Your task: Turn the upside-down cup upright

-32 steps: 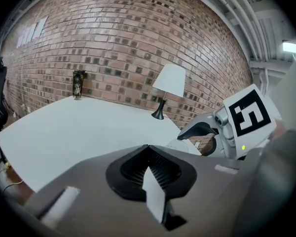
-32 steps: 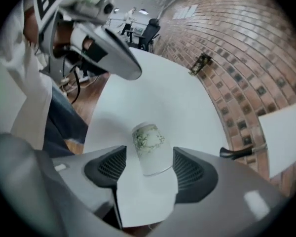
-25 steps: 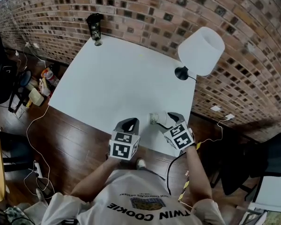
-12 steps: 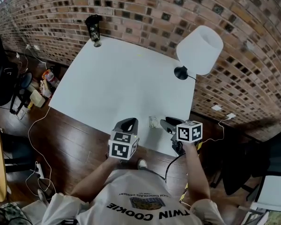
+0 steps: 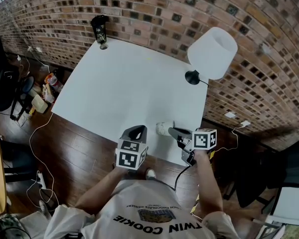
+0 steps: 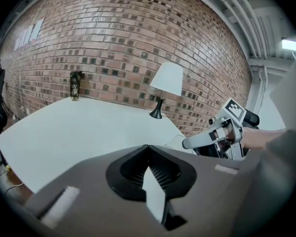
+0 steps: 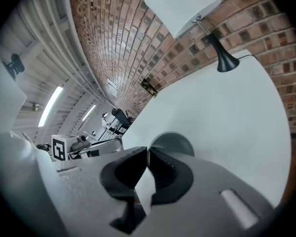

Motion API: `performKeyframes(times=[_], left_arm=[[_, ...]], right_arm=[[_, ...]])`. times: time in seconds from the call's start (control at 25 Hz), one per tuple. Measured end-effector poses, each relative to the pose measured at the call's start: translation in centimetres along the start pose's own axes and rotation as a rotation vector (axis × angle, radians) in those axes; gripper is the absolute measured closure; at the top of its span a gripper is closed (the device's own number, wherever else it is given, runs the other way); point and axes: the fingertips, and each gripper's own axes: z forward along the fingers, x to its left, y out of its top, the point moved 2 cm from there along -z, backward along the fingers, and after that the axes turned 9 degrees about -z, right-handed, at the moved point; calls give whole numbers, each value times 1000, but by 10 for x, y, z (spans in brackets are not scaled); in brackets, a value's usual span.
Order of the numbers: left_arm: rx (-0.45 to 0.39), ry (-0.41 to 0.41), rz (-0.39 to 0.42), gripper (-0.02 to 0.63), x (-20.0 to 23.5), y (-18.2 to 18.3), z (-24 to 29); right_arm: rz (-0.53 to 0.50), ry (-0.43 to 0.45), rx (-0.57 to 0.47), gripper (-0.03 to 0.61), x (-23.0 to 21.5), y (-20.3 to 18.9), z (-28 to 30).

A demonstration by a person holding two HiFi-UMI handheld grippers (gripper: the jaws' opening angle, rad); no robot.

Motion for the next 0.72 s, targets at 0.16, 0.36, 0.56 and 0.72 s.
performKeyframes(times=[0.16, 0.36, 0.56, 0.72], left_arm=[[1, -2, -2, 611, 0, 0, 0], [0, -5, -1, 611, -2, -1, -1], [-6, -2, -3, 611, -1, -1, -3], [-8, 3, -7, 611, 2, -2, -5]], right_arm=[[-169, -10, 70, 558, 22, 11, 5], [-699, -175, 372, 558, 41, 5, 17], [-1080, -253, 622, 558, 47, -11, 26], [-1177, -246, 691, 558, 46, -21, 34]])
